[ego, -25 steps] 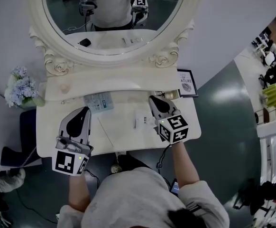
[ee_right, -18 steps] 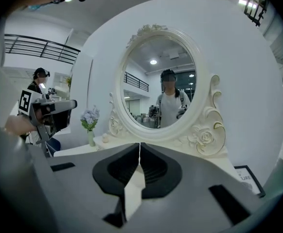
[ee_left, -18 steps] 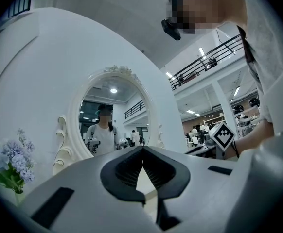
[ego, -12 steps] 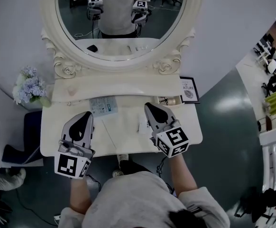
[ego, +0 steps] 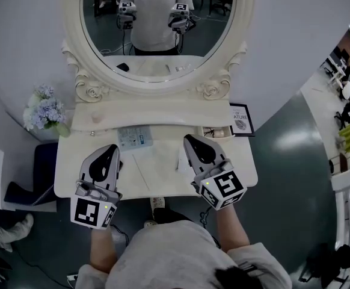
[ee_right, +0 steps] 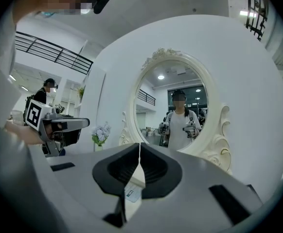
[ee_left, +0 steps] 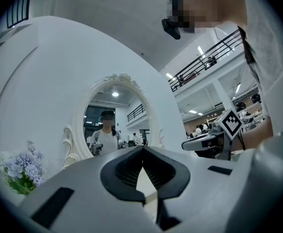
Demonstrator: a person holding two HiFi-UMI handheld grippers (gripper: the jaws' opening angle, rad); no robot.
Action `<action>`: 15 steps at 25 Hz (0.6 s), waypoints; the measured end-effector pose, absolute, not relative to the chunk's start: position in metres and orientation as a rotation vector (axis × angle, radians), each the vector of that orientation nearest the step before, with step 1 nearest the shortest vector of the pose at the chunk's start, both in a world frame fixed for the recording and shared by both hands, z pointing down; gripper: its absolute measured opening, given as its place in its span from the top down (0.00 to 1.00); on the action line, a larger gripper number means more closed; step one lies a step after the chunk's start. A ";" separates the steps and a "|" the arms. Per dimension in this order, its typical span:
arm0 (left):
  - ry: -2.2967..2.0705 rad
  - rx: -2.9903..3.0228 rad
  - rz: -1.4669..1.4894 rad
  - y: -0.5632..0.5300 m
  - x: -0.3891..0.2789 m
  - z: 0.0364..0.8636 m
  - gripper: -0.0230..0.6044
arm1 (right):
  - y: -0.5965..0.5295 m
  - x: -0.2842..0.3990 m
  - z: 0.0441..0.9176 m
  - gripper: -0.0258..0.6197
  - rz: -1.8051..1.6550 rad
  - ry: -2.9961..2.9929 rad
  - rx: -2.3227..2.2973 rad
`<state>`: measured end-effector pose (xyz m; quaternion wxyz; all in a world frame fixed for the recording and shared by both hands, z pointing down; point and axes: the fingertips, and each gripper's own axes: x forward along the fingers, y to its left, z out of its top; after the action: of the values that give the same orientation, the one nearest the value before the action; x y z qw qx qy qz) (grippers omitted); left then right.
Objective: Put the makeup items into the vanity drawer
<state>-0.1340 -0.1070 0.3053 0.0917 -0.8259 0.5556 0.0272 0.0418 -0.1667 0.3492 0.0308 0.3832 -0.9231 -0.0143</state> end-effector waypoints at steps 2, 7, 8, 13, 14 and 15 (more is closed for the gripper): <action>1.650 -2.447 0.084 -0.104 -0.133 0.303 0.94 | -0.163 0.043 0.343 0.92 -0.053 -2.860 1.183; 1.650 -2.434 0.092 -0.098 -0.132 0.299 0.94 | -0.154 0.045 0.328 0.92 -0.091 -2.893 1.181; 1.649 -2.432 0.093 -0.097 -0.131 0.298 0.94 | -0.152 0.046 0.326 0.92 -0.099 -2.897 1.182; 1.647 -2.421 0.095 -0.091 -0.130 0.293 0.94 | -0.142 0.047 0.315 0.92 -0.128 -2.918 1.182; 1.647 -2.419 0.096 -0.089 -0.130 0.292 0.94 | -0.140 0.047 0.313 0.92 -0.132 -2.921 1.183; 1.647 -2.416 0.097 -0.088 -0.130 0.291 0.94 | -0.138 0.048 0.312 0.92 -0.135 -2.925 1.185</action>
<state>-0.1295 -0.0880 0.2914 0.1077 -0.8210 0.5597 0.0331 0.0478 -0.1384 0.3116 -0.0088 0.3751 -0.9259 -0.0427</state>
